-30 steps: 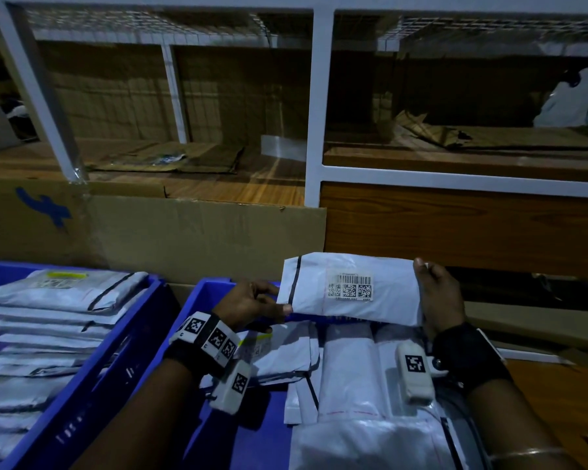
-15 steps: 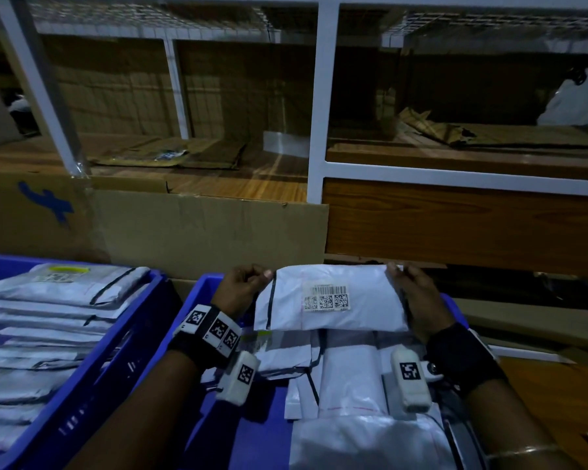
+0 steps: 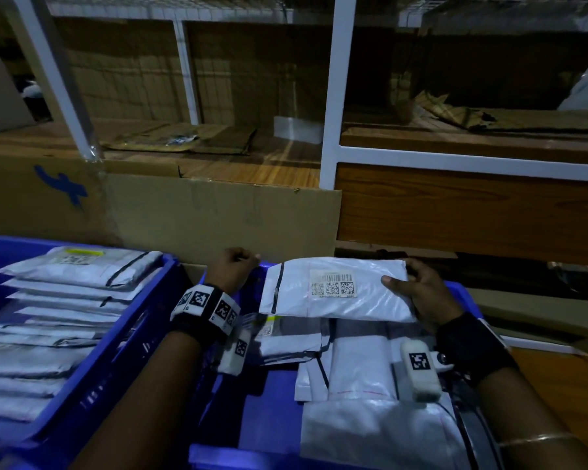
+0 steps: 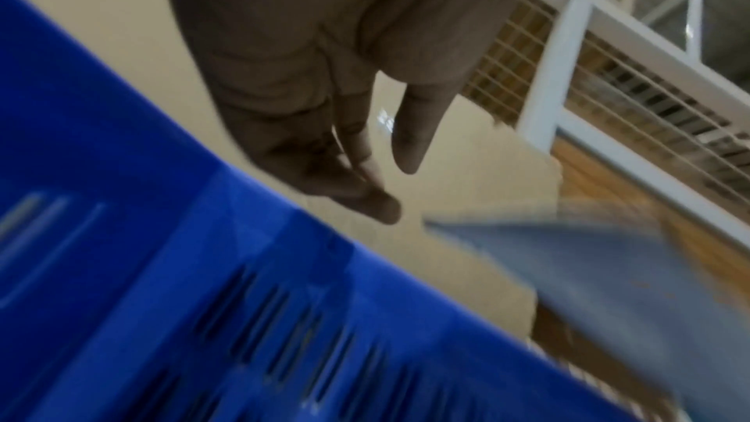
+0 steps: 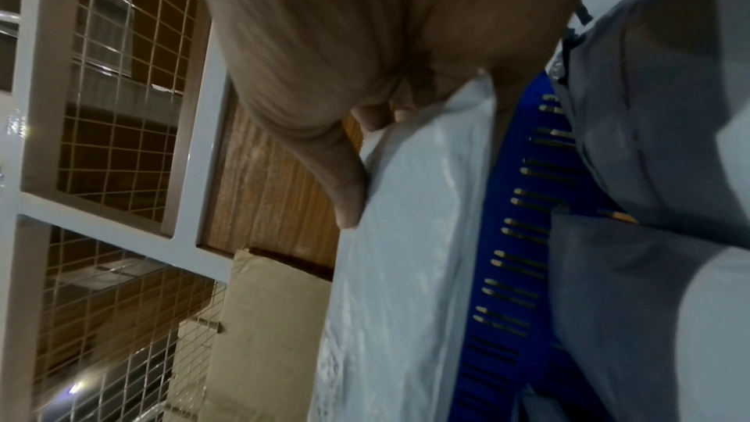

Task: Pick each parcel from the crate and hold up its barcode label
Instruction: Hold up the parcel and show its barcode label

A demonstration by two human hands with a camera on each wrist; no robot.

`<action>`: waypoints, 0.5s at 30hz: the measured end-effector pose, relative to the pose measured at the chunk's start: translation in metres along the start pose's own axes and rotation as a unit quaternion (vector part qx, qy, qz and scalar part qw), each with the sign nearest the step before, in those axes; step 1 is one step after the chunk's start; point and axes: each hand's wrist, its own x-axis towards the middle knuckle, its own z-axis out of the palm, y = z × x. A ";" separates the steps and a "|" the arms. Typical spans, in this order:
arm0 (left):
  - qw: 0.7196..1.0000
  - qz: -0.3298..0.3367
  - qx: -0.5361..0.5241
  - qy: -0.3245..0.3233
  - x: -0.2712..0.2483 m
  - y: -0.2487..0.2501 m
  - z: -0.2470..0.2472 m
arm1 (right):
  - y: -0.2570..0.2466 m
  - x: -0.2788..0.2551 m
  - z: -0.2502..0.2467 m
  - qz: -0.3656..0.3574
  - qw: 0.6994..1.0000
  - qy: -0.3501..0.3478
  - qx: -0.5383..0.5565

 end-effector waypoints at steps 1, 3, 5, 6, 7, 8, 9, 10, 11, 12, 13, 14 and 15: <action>1.000 -0.011 -0.028 0.003 0.002 0.002 -0.002 | 0.002 0.000 0.001 0.005 1.000 -0.002 0.002; 0.997 -0.017 -0.075 -0.007 0.000 0.007 -0.005 | 0.004 -0.002 0.005 0.014 1.000 -0.008 0.002; 0.995 -0.015 -0.093 -0.024 -0.006 0.013 -0.006 | 0.006 -0.003 0.012 0.023 1.000 -0.013 0.009; 0.994 -0.015 -0.101 -0.031 -0.010 0.016 -0.006 | 0.008 -0.003 0.015 0.028 0.999 -0.013 0.013; 0.994 -0.018 -0.106 -0.037 -0.012 0.017 -0.006 | 0.011 -0.003 0.020 0.033 0.999 -0.009 0.013; 0.993 -0.024 -0.107 -0.041 -0.014 0.019 -0.006 | 0.014 -0.003 0.024 0.037 0.999 -0.005 0.005; 0.993 -0.033 -0.107 -0.046 -0.014 0.020 -0.006 | 0.017 -0.003 0.030 0.040 0.999 -0.005 -0.006; 0.992 -0.044 -0.108 -0.049 -0.013 0.020 -0.007 | 0.020 -0.003 0.036 0.043 0.999 -0.009 -0.023; 0.991 -0.055 -0.109 -0.051 -0.011 0.020 -0.008 | 0.021 -0.004 0.043 0.048 0.998 -0.016 -0.041; 0.990 -0.064 -0.112 -0.052 -0.011 0.020 -0.008 | 0.020 -0.006 0.050 0.050 0.997 -0.027 -0.059; 0.989 -0.073 -0.115 -0.054 -0.010 0.019 -0.008 | 0.019 -0.006 0.056 0.052 0.995 -0.039 -0.076; 0.988 -0.080 -0.116 -0.058 -0.009 0.020 -0.008 | 0.017 -0.007 0.064 0.052 0.993 -0.050 -0.090; 0.987 -0.087 -0.117 -0.061 -0.009 0.019 -0.007 | 0.016 -0.006 0.071 0.054 0.992 -0.059 -0.102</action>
